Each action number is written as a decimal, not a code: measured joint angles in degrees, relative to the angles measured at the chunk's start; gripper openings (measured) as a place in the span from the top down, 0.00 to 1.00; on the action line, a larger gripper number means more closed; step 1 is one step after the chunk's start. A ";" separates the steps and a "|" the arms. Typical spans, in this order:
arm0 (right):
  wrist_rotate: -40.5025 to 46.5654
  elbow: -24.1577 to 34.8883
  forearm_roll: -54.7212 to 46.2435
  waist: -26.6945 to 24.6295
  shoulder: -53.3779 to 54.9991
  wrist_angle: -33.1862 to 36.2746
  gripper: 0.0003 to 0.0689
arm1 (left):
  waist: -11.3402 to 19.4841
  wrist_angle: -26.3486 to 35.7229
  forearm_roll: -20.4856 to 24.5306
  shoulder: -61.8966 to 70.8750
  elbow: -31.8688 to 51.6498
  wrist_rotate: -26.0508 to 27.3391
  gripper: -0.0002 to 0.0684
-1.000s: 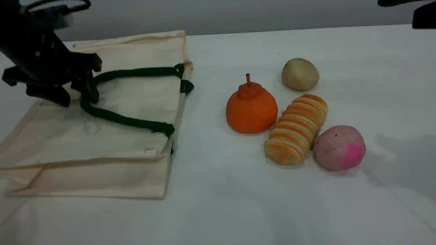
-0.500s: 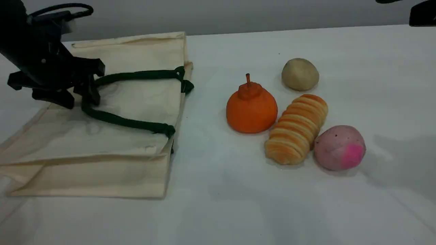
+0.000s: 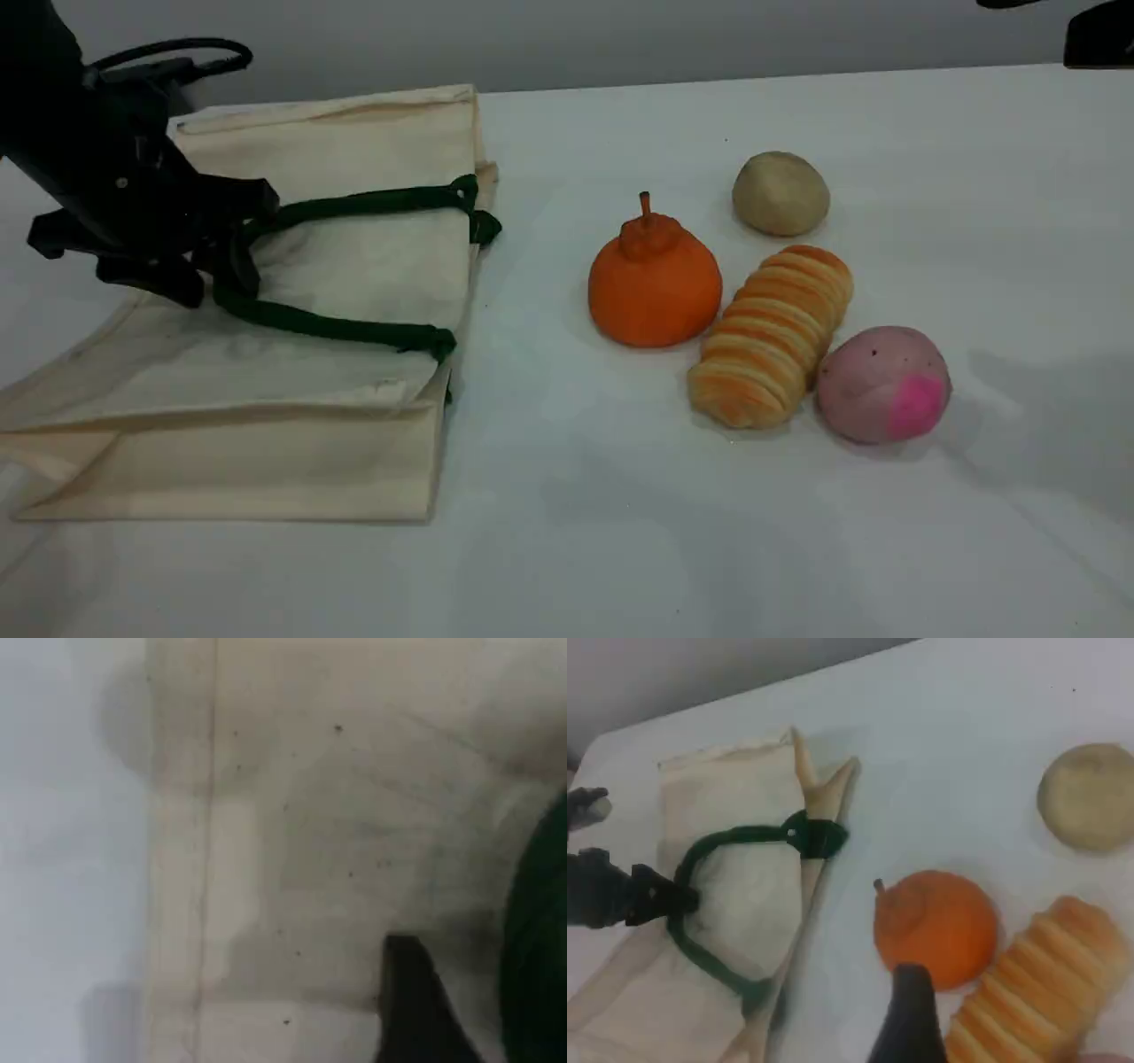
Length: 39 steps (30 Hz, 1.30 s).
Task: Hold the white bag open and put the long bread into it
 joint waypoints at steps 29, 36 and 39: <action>-5.74 -0.50 1.06 0.07 2.61 -0.06 0.24 | -3.35 34.43 -11.19 -19.88 -27.49 11.24 0.87; -5.69 -4.17 1.23 0.07 7.24 0.34 0.24 | -3.78 41.87 -14.40 -26.65 -28.49 12.71 0.87; -5.69 -4.56 1.16 0.07 10.01 0.78 0.24 | -4.58 43.61 -15.00 -29.77 -28.49 13.78 0.87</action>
